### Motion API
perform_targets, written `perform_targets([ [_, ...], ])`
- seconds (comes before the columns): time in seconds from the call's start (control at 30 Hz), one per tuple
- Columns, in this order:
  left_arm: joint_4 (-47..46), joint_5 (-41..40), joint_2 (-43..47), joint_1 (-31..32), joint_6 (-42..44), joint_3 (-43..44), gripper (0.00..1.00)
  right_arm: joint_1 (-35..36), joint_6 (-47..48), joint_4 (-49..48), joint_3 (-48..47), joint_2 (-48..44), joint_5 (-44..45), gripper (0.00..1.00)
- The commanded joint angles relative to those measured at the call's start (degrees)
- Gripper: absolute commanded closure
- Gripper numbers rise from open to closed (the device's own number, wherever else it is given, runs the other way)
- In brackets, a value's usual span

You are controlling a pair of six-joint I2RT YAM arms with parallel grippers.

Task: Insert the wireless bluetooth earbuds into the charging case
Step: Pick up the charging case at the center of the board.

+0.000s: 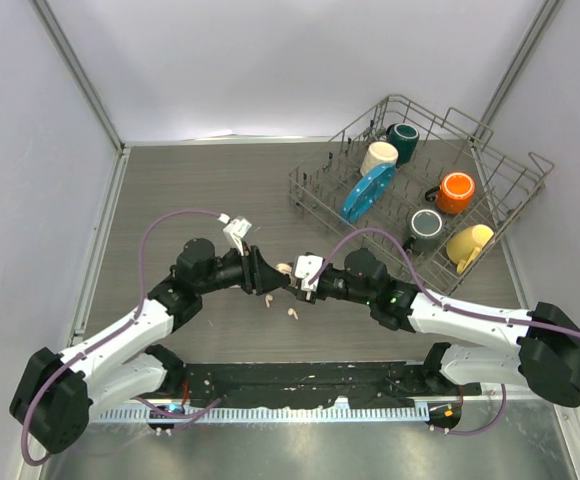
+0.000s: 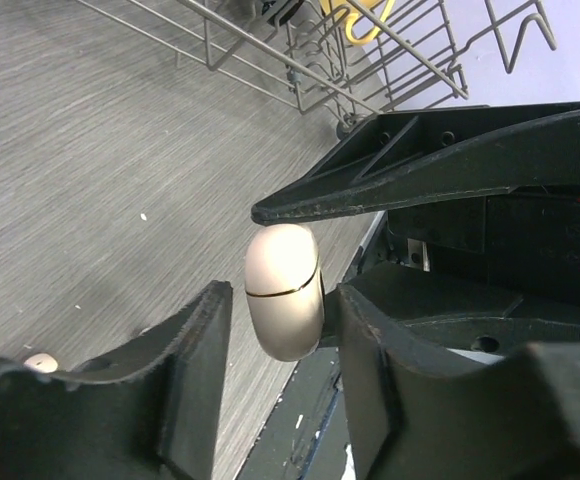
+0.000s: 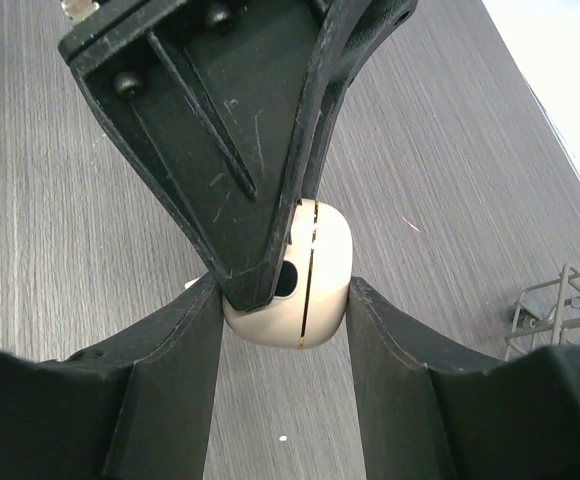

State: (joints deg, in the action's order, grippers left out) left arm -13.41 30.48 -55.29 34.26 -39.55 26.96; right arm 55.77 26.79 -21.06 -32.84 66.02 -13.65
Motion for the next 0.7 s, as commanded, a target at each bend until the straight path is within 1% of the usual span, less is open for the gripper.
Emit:
perform_targets([
  [0.0, -4.52, 0.54, -1.4, 0.98, -0.35, 1.95, 0.56, 0.31, 0.28, -4.52, 0.32, -1.42, -0.68, 0.99],
  [0.07, -4.7, 1.25, -2.1, 1.51, -0.35, 2.13, 0.6, 0.31, 0.28, -4.69, 0.41, -1.42, -0.41, 0.99],
  [0.17, -4.7, 1.78, -3.07, 2.04, -0.18, 2.57, 0.71, 0.22, 0.28, -4.87, 0.67, -1.51, -0.32, 0.99],
  [0.2, -4.87, 1.78, -3.42, 2.21, -0.18, 2.66, 0.83, 0.31, 0.37, -5.04, 0.76, -1.51, -0.15, 0.99],
  [0.27, -5.31, 1.16, -3.69, 2.48, -0.09, 2.57, 0.96, 0.22, 0.37, -4.96, 0.85, -1.59, -0.32, 0.99],
  [0.3, -5.57, 0.9, -3.69, 2.48, 0.0, 2.4, 1.0, 0.22, 0.46, -4.96, 0.93, -1.68, -0.32, 0.99],
  [0.33, -5.75, 0.46, -3.6, 2.56, 0.17, 2.22, 1.0, 0.31, 0.29, -4.87, 1.02, -1.86, -0.41, 0.99],
  [0.37, -5.84, -0.15, -3.43, 2.65, 0.61, 2.13, 1.0, 0.22, 0.37, -4.78, 0.94, -2.03, -0.33, 0.88],
  [0.43, -5.49, -1.29, -2.29, 2.83, 2.28, 1.78, 1.0, 0.39, -1.64, -5.13, 0.76, -1.95, 1.69, 0.74],
  [0.47, -5.4, -3.3, -1.67, 2.83, 2.98, 1.52, 1.0, 0.22, -2.61, -5.31, 0.5, -1.86, 2.65, 0.58],
  [0.5, -5.23, -4.71, -0.8, 2.83, 4.64, 0.56, 1.0, 0.31, -3.66, -5.48, 0.32, -1.86, 5.27, 0.47],
  [0.53, -4.88, -6.12, 1.82, 2.83, 5.53, 0.03, 1.0, 0.31, -7.06, -5.66, 0.15, -1.86, 6.6, 0.39],
  [0.57, -4.52, -8.13, 3.33, 2.83, 6.41, -0.59, 1.0, 0.22, -8.4, -5.83, -0.29, -2.21, 7.92, 0.18],
  [0.6, -4.26, -11.72, 5.43, 2.83, 7.46, -1.9, 1.0, 0.31, -9.63, -5.23, -0.73, -2.56, 8.63, 0.17],
  [0.67, -4.17, -15.61, 11.93, 2.83, 10.27, -3.4, 1.0, 0.13, -13.67, -4.43, -1.96, -3.87, 9.25, 0.16],
])
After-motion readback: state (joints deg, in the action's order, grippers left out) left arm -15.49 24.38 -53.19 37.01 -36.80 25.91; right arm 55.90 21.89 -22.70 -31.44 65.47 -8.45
